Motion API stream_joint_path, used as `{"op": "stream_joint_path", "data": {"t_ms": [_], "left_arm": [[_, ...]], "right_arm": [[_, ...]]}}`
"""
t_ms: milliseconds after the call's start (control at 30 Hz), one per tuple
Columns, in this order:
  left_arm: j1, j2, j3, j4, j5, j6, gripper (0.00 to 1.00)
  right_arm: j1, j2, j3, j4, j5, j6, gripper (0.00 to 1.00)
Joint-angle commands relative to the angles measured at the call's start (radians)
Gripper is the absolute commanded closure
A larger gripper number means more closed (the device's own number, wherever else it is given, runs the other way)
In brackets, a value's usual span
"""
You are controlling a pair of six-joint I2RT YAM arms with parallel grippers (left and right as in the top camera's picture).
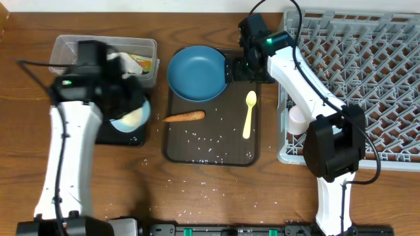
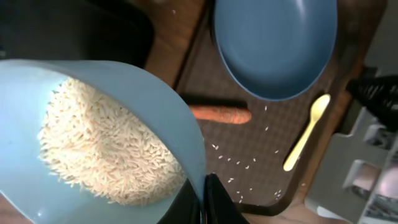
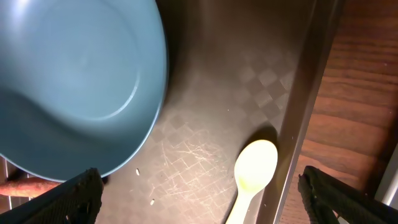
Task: Sort waste into correct bins and load items into the dishwasher rack
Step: 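Tip the rice bowl over the black tray to pour out the rice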
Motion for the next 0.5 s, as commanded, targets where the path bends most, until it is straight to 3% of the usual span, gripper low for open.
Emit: {"op": "stream_joint_path", "data": {"t_ms": [0, 200, 467], "left_arm": [[0.119, 0.040, 0.007, -0.002, 0.227, 0.174, 0.94], [0.301, 0.162, 0.000, -0.017, 0.510, 0.308, 0.94], [0.404, 0.353, 0.000, -0.024, 0.765, 0.415, 0.94]], "right_arm": [[-0.016, -0.023, 0.010, -0.004, 0.003, -0.012, 0.01], [-0.016, -0.023, 0.010, -0.004, 0.004, -0.012, 0.01], [-0.016, -0.023, 0.010, -0.008, 0.011, -0.013, 0.01]]}}
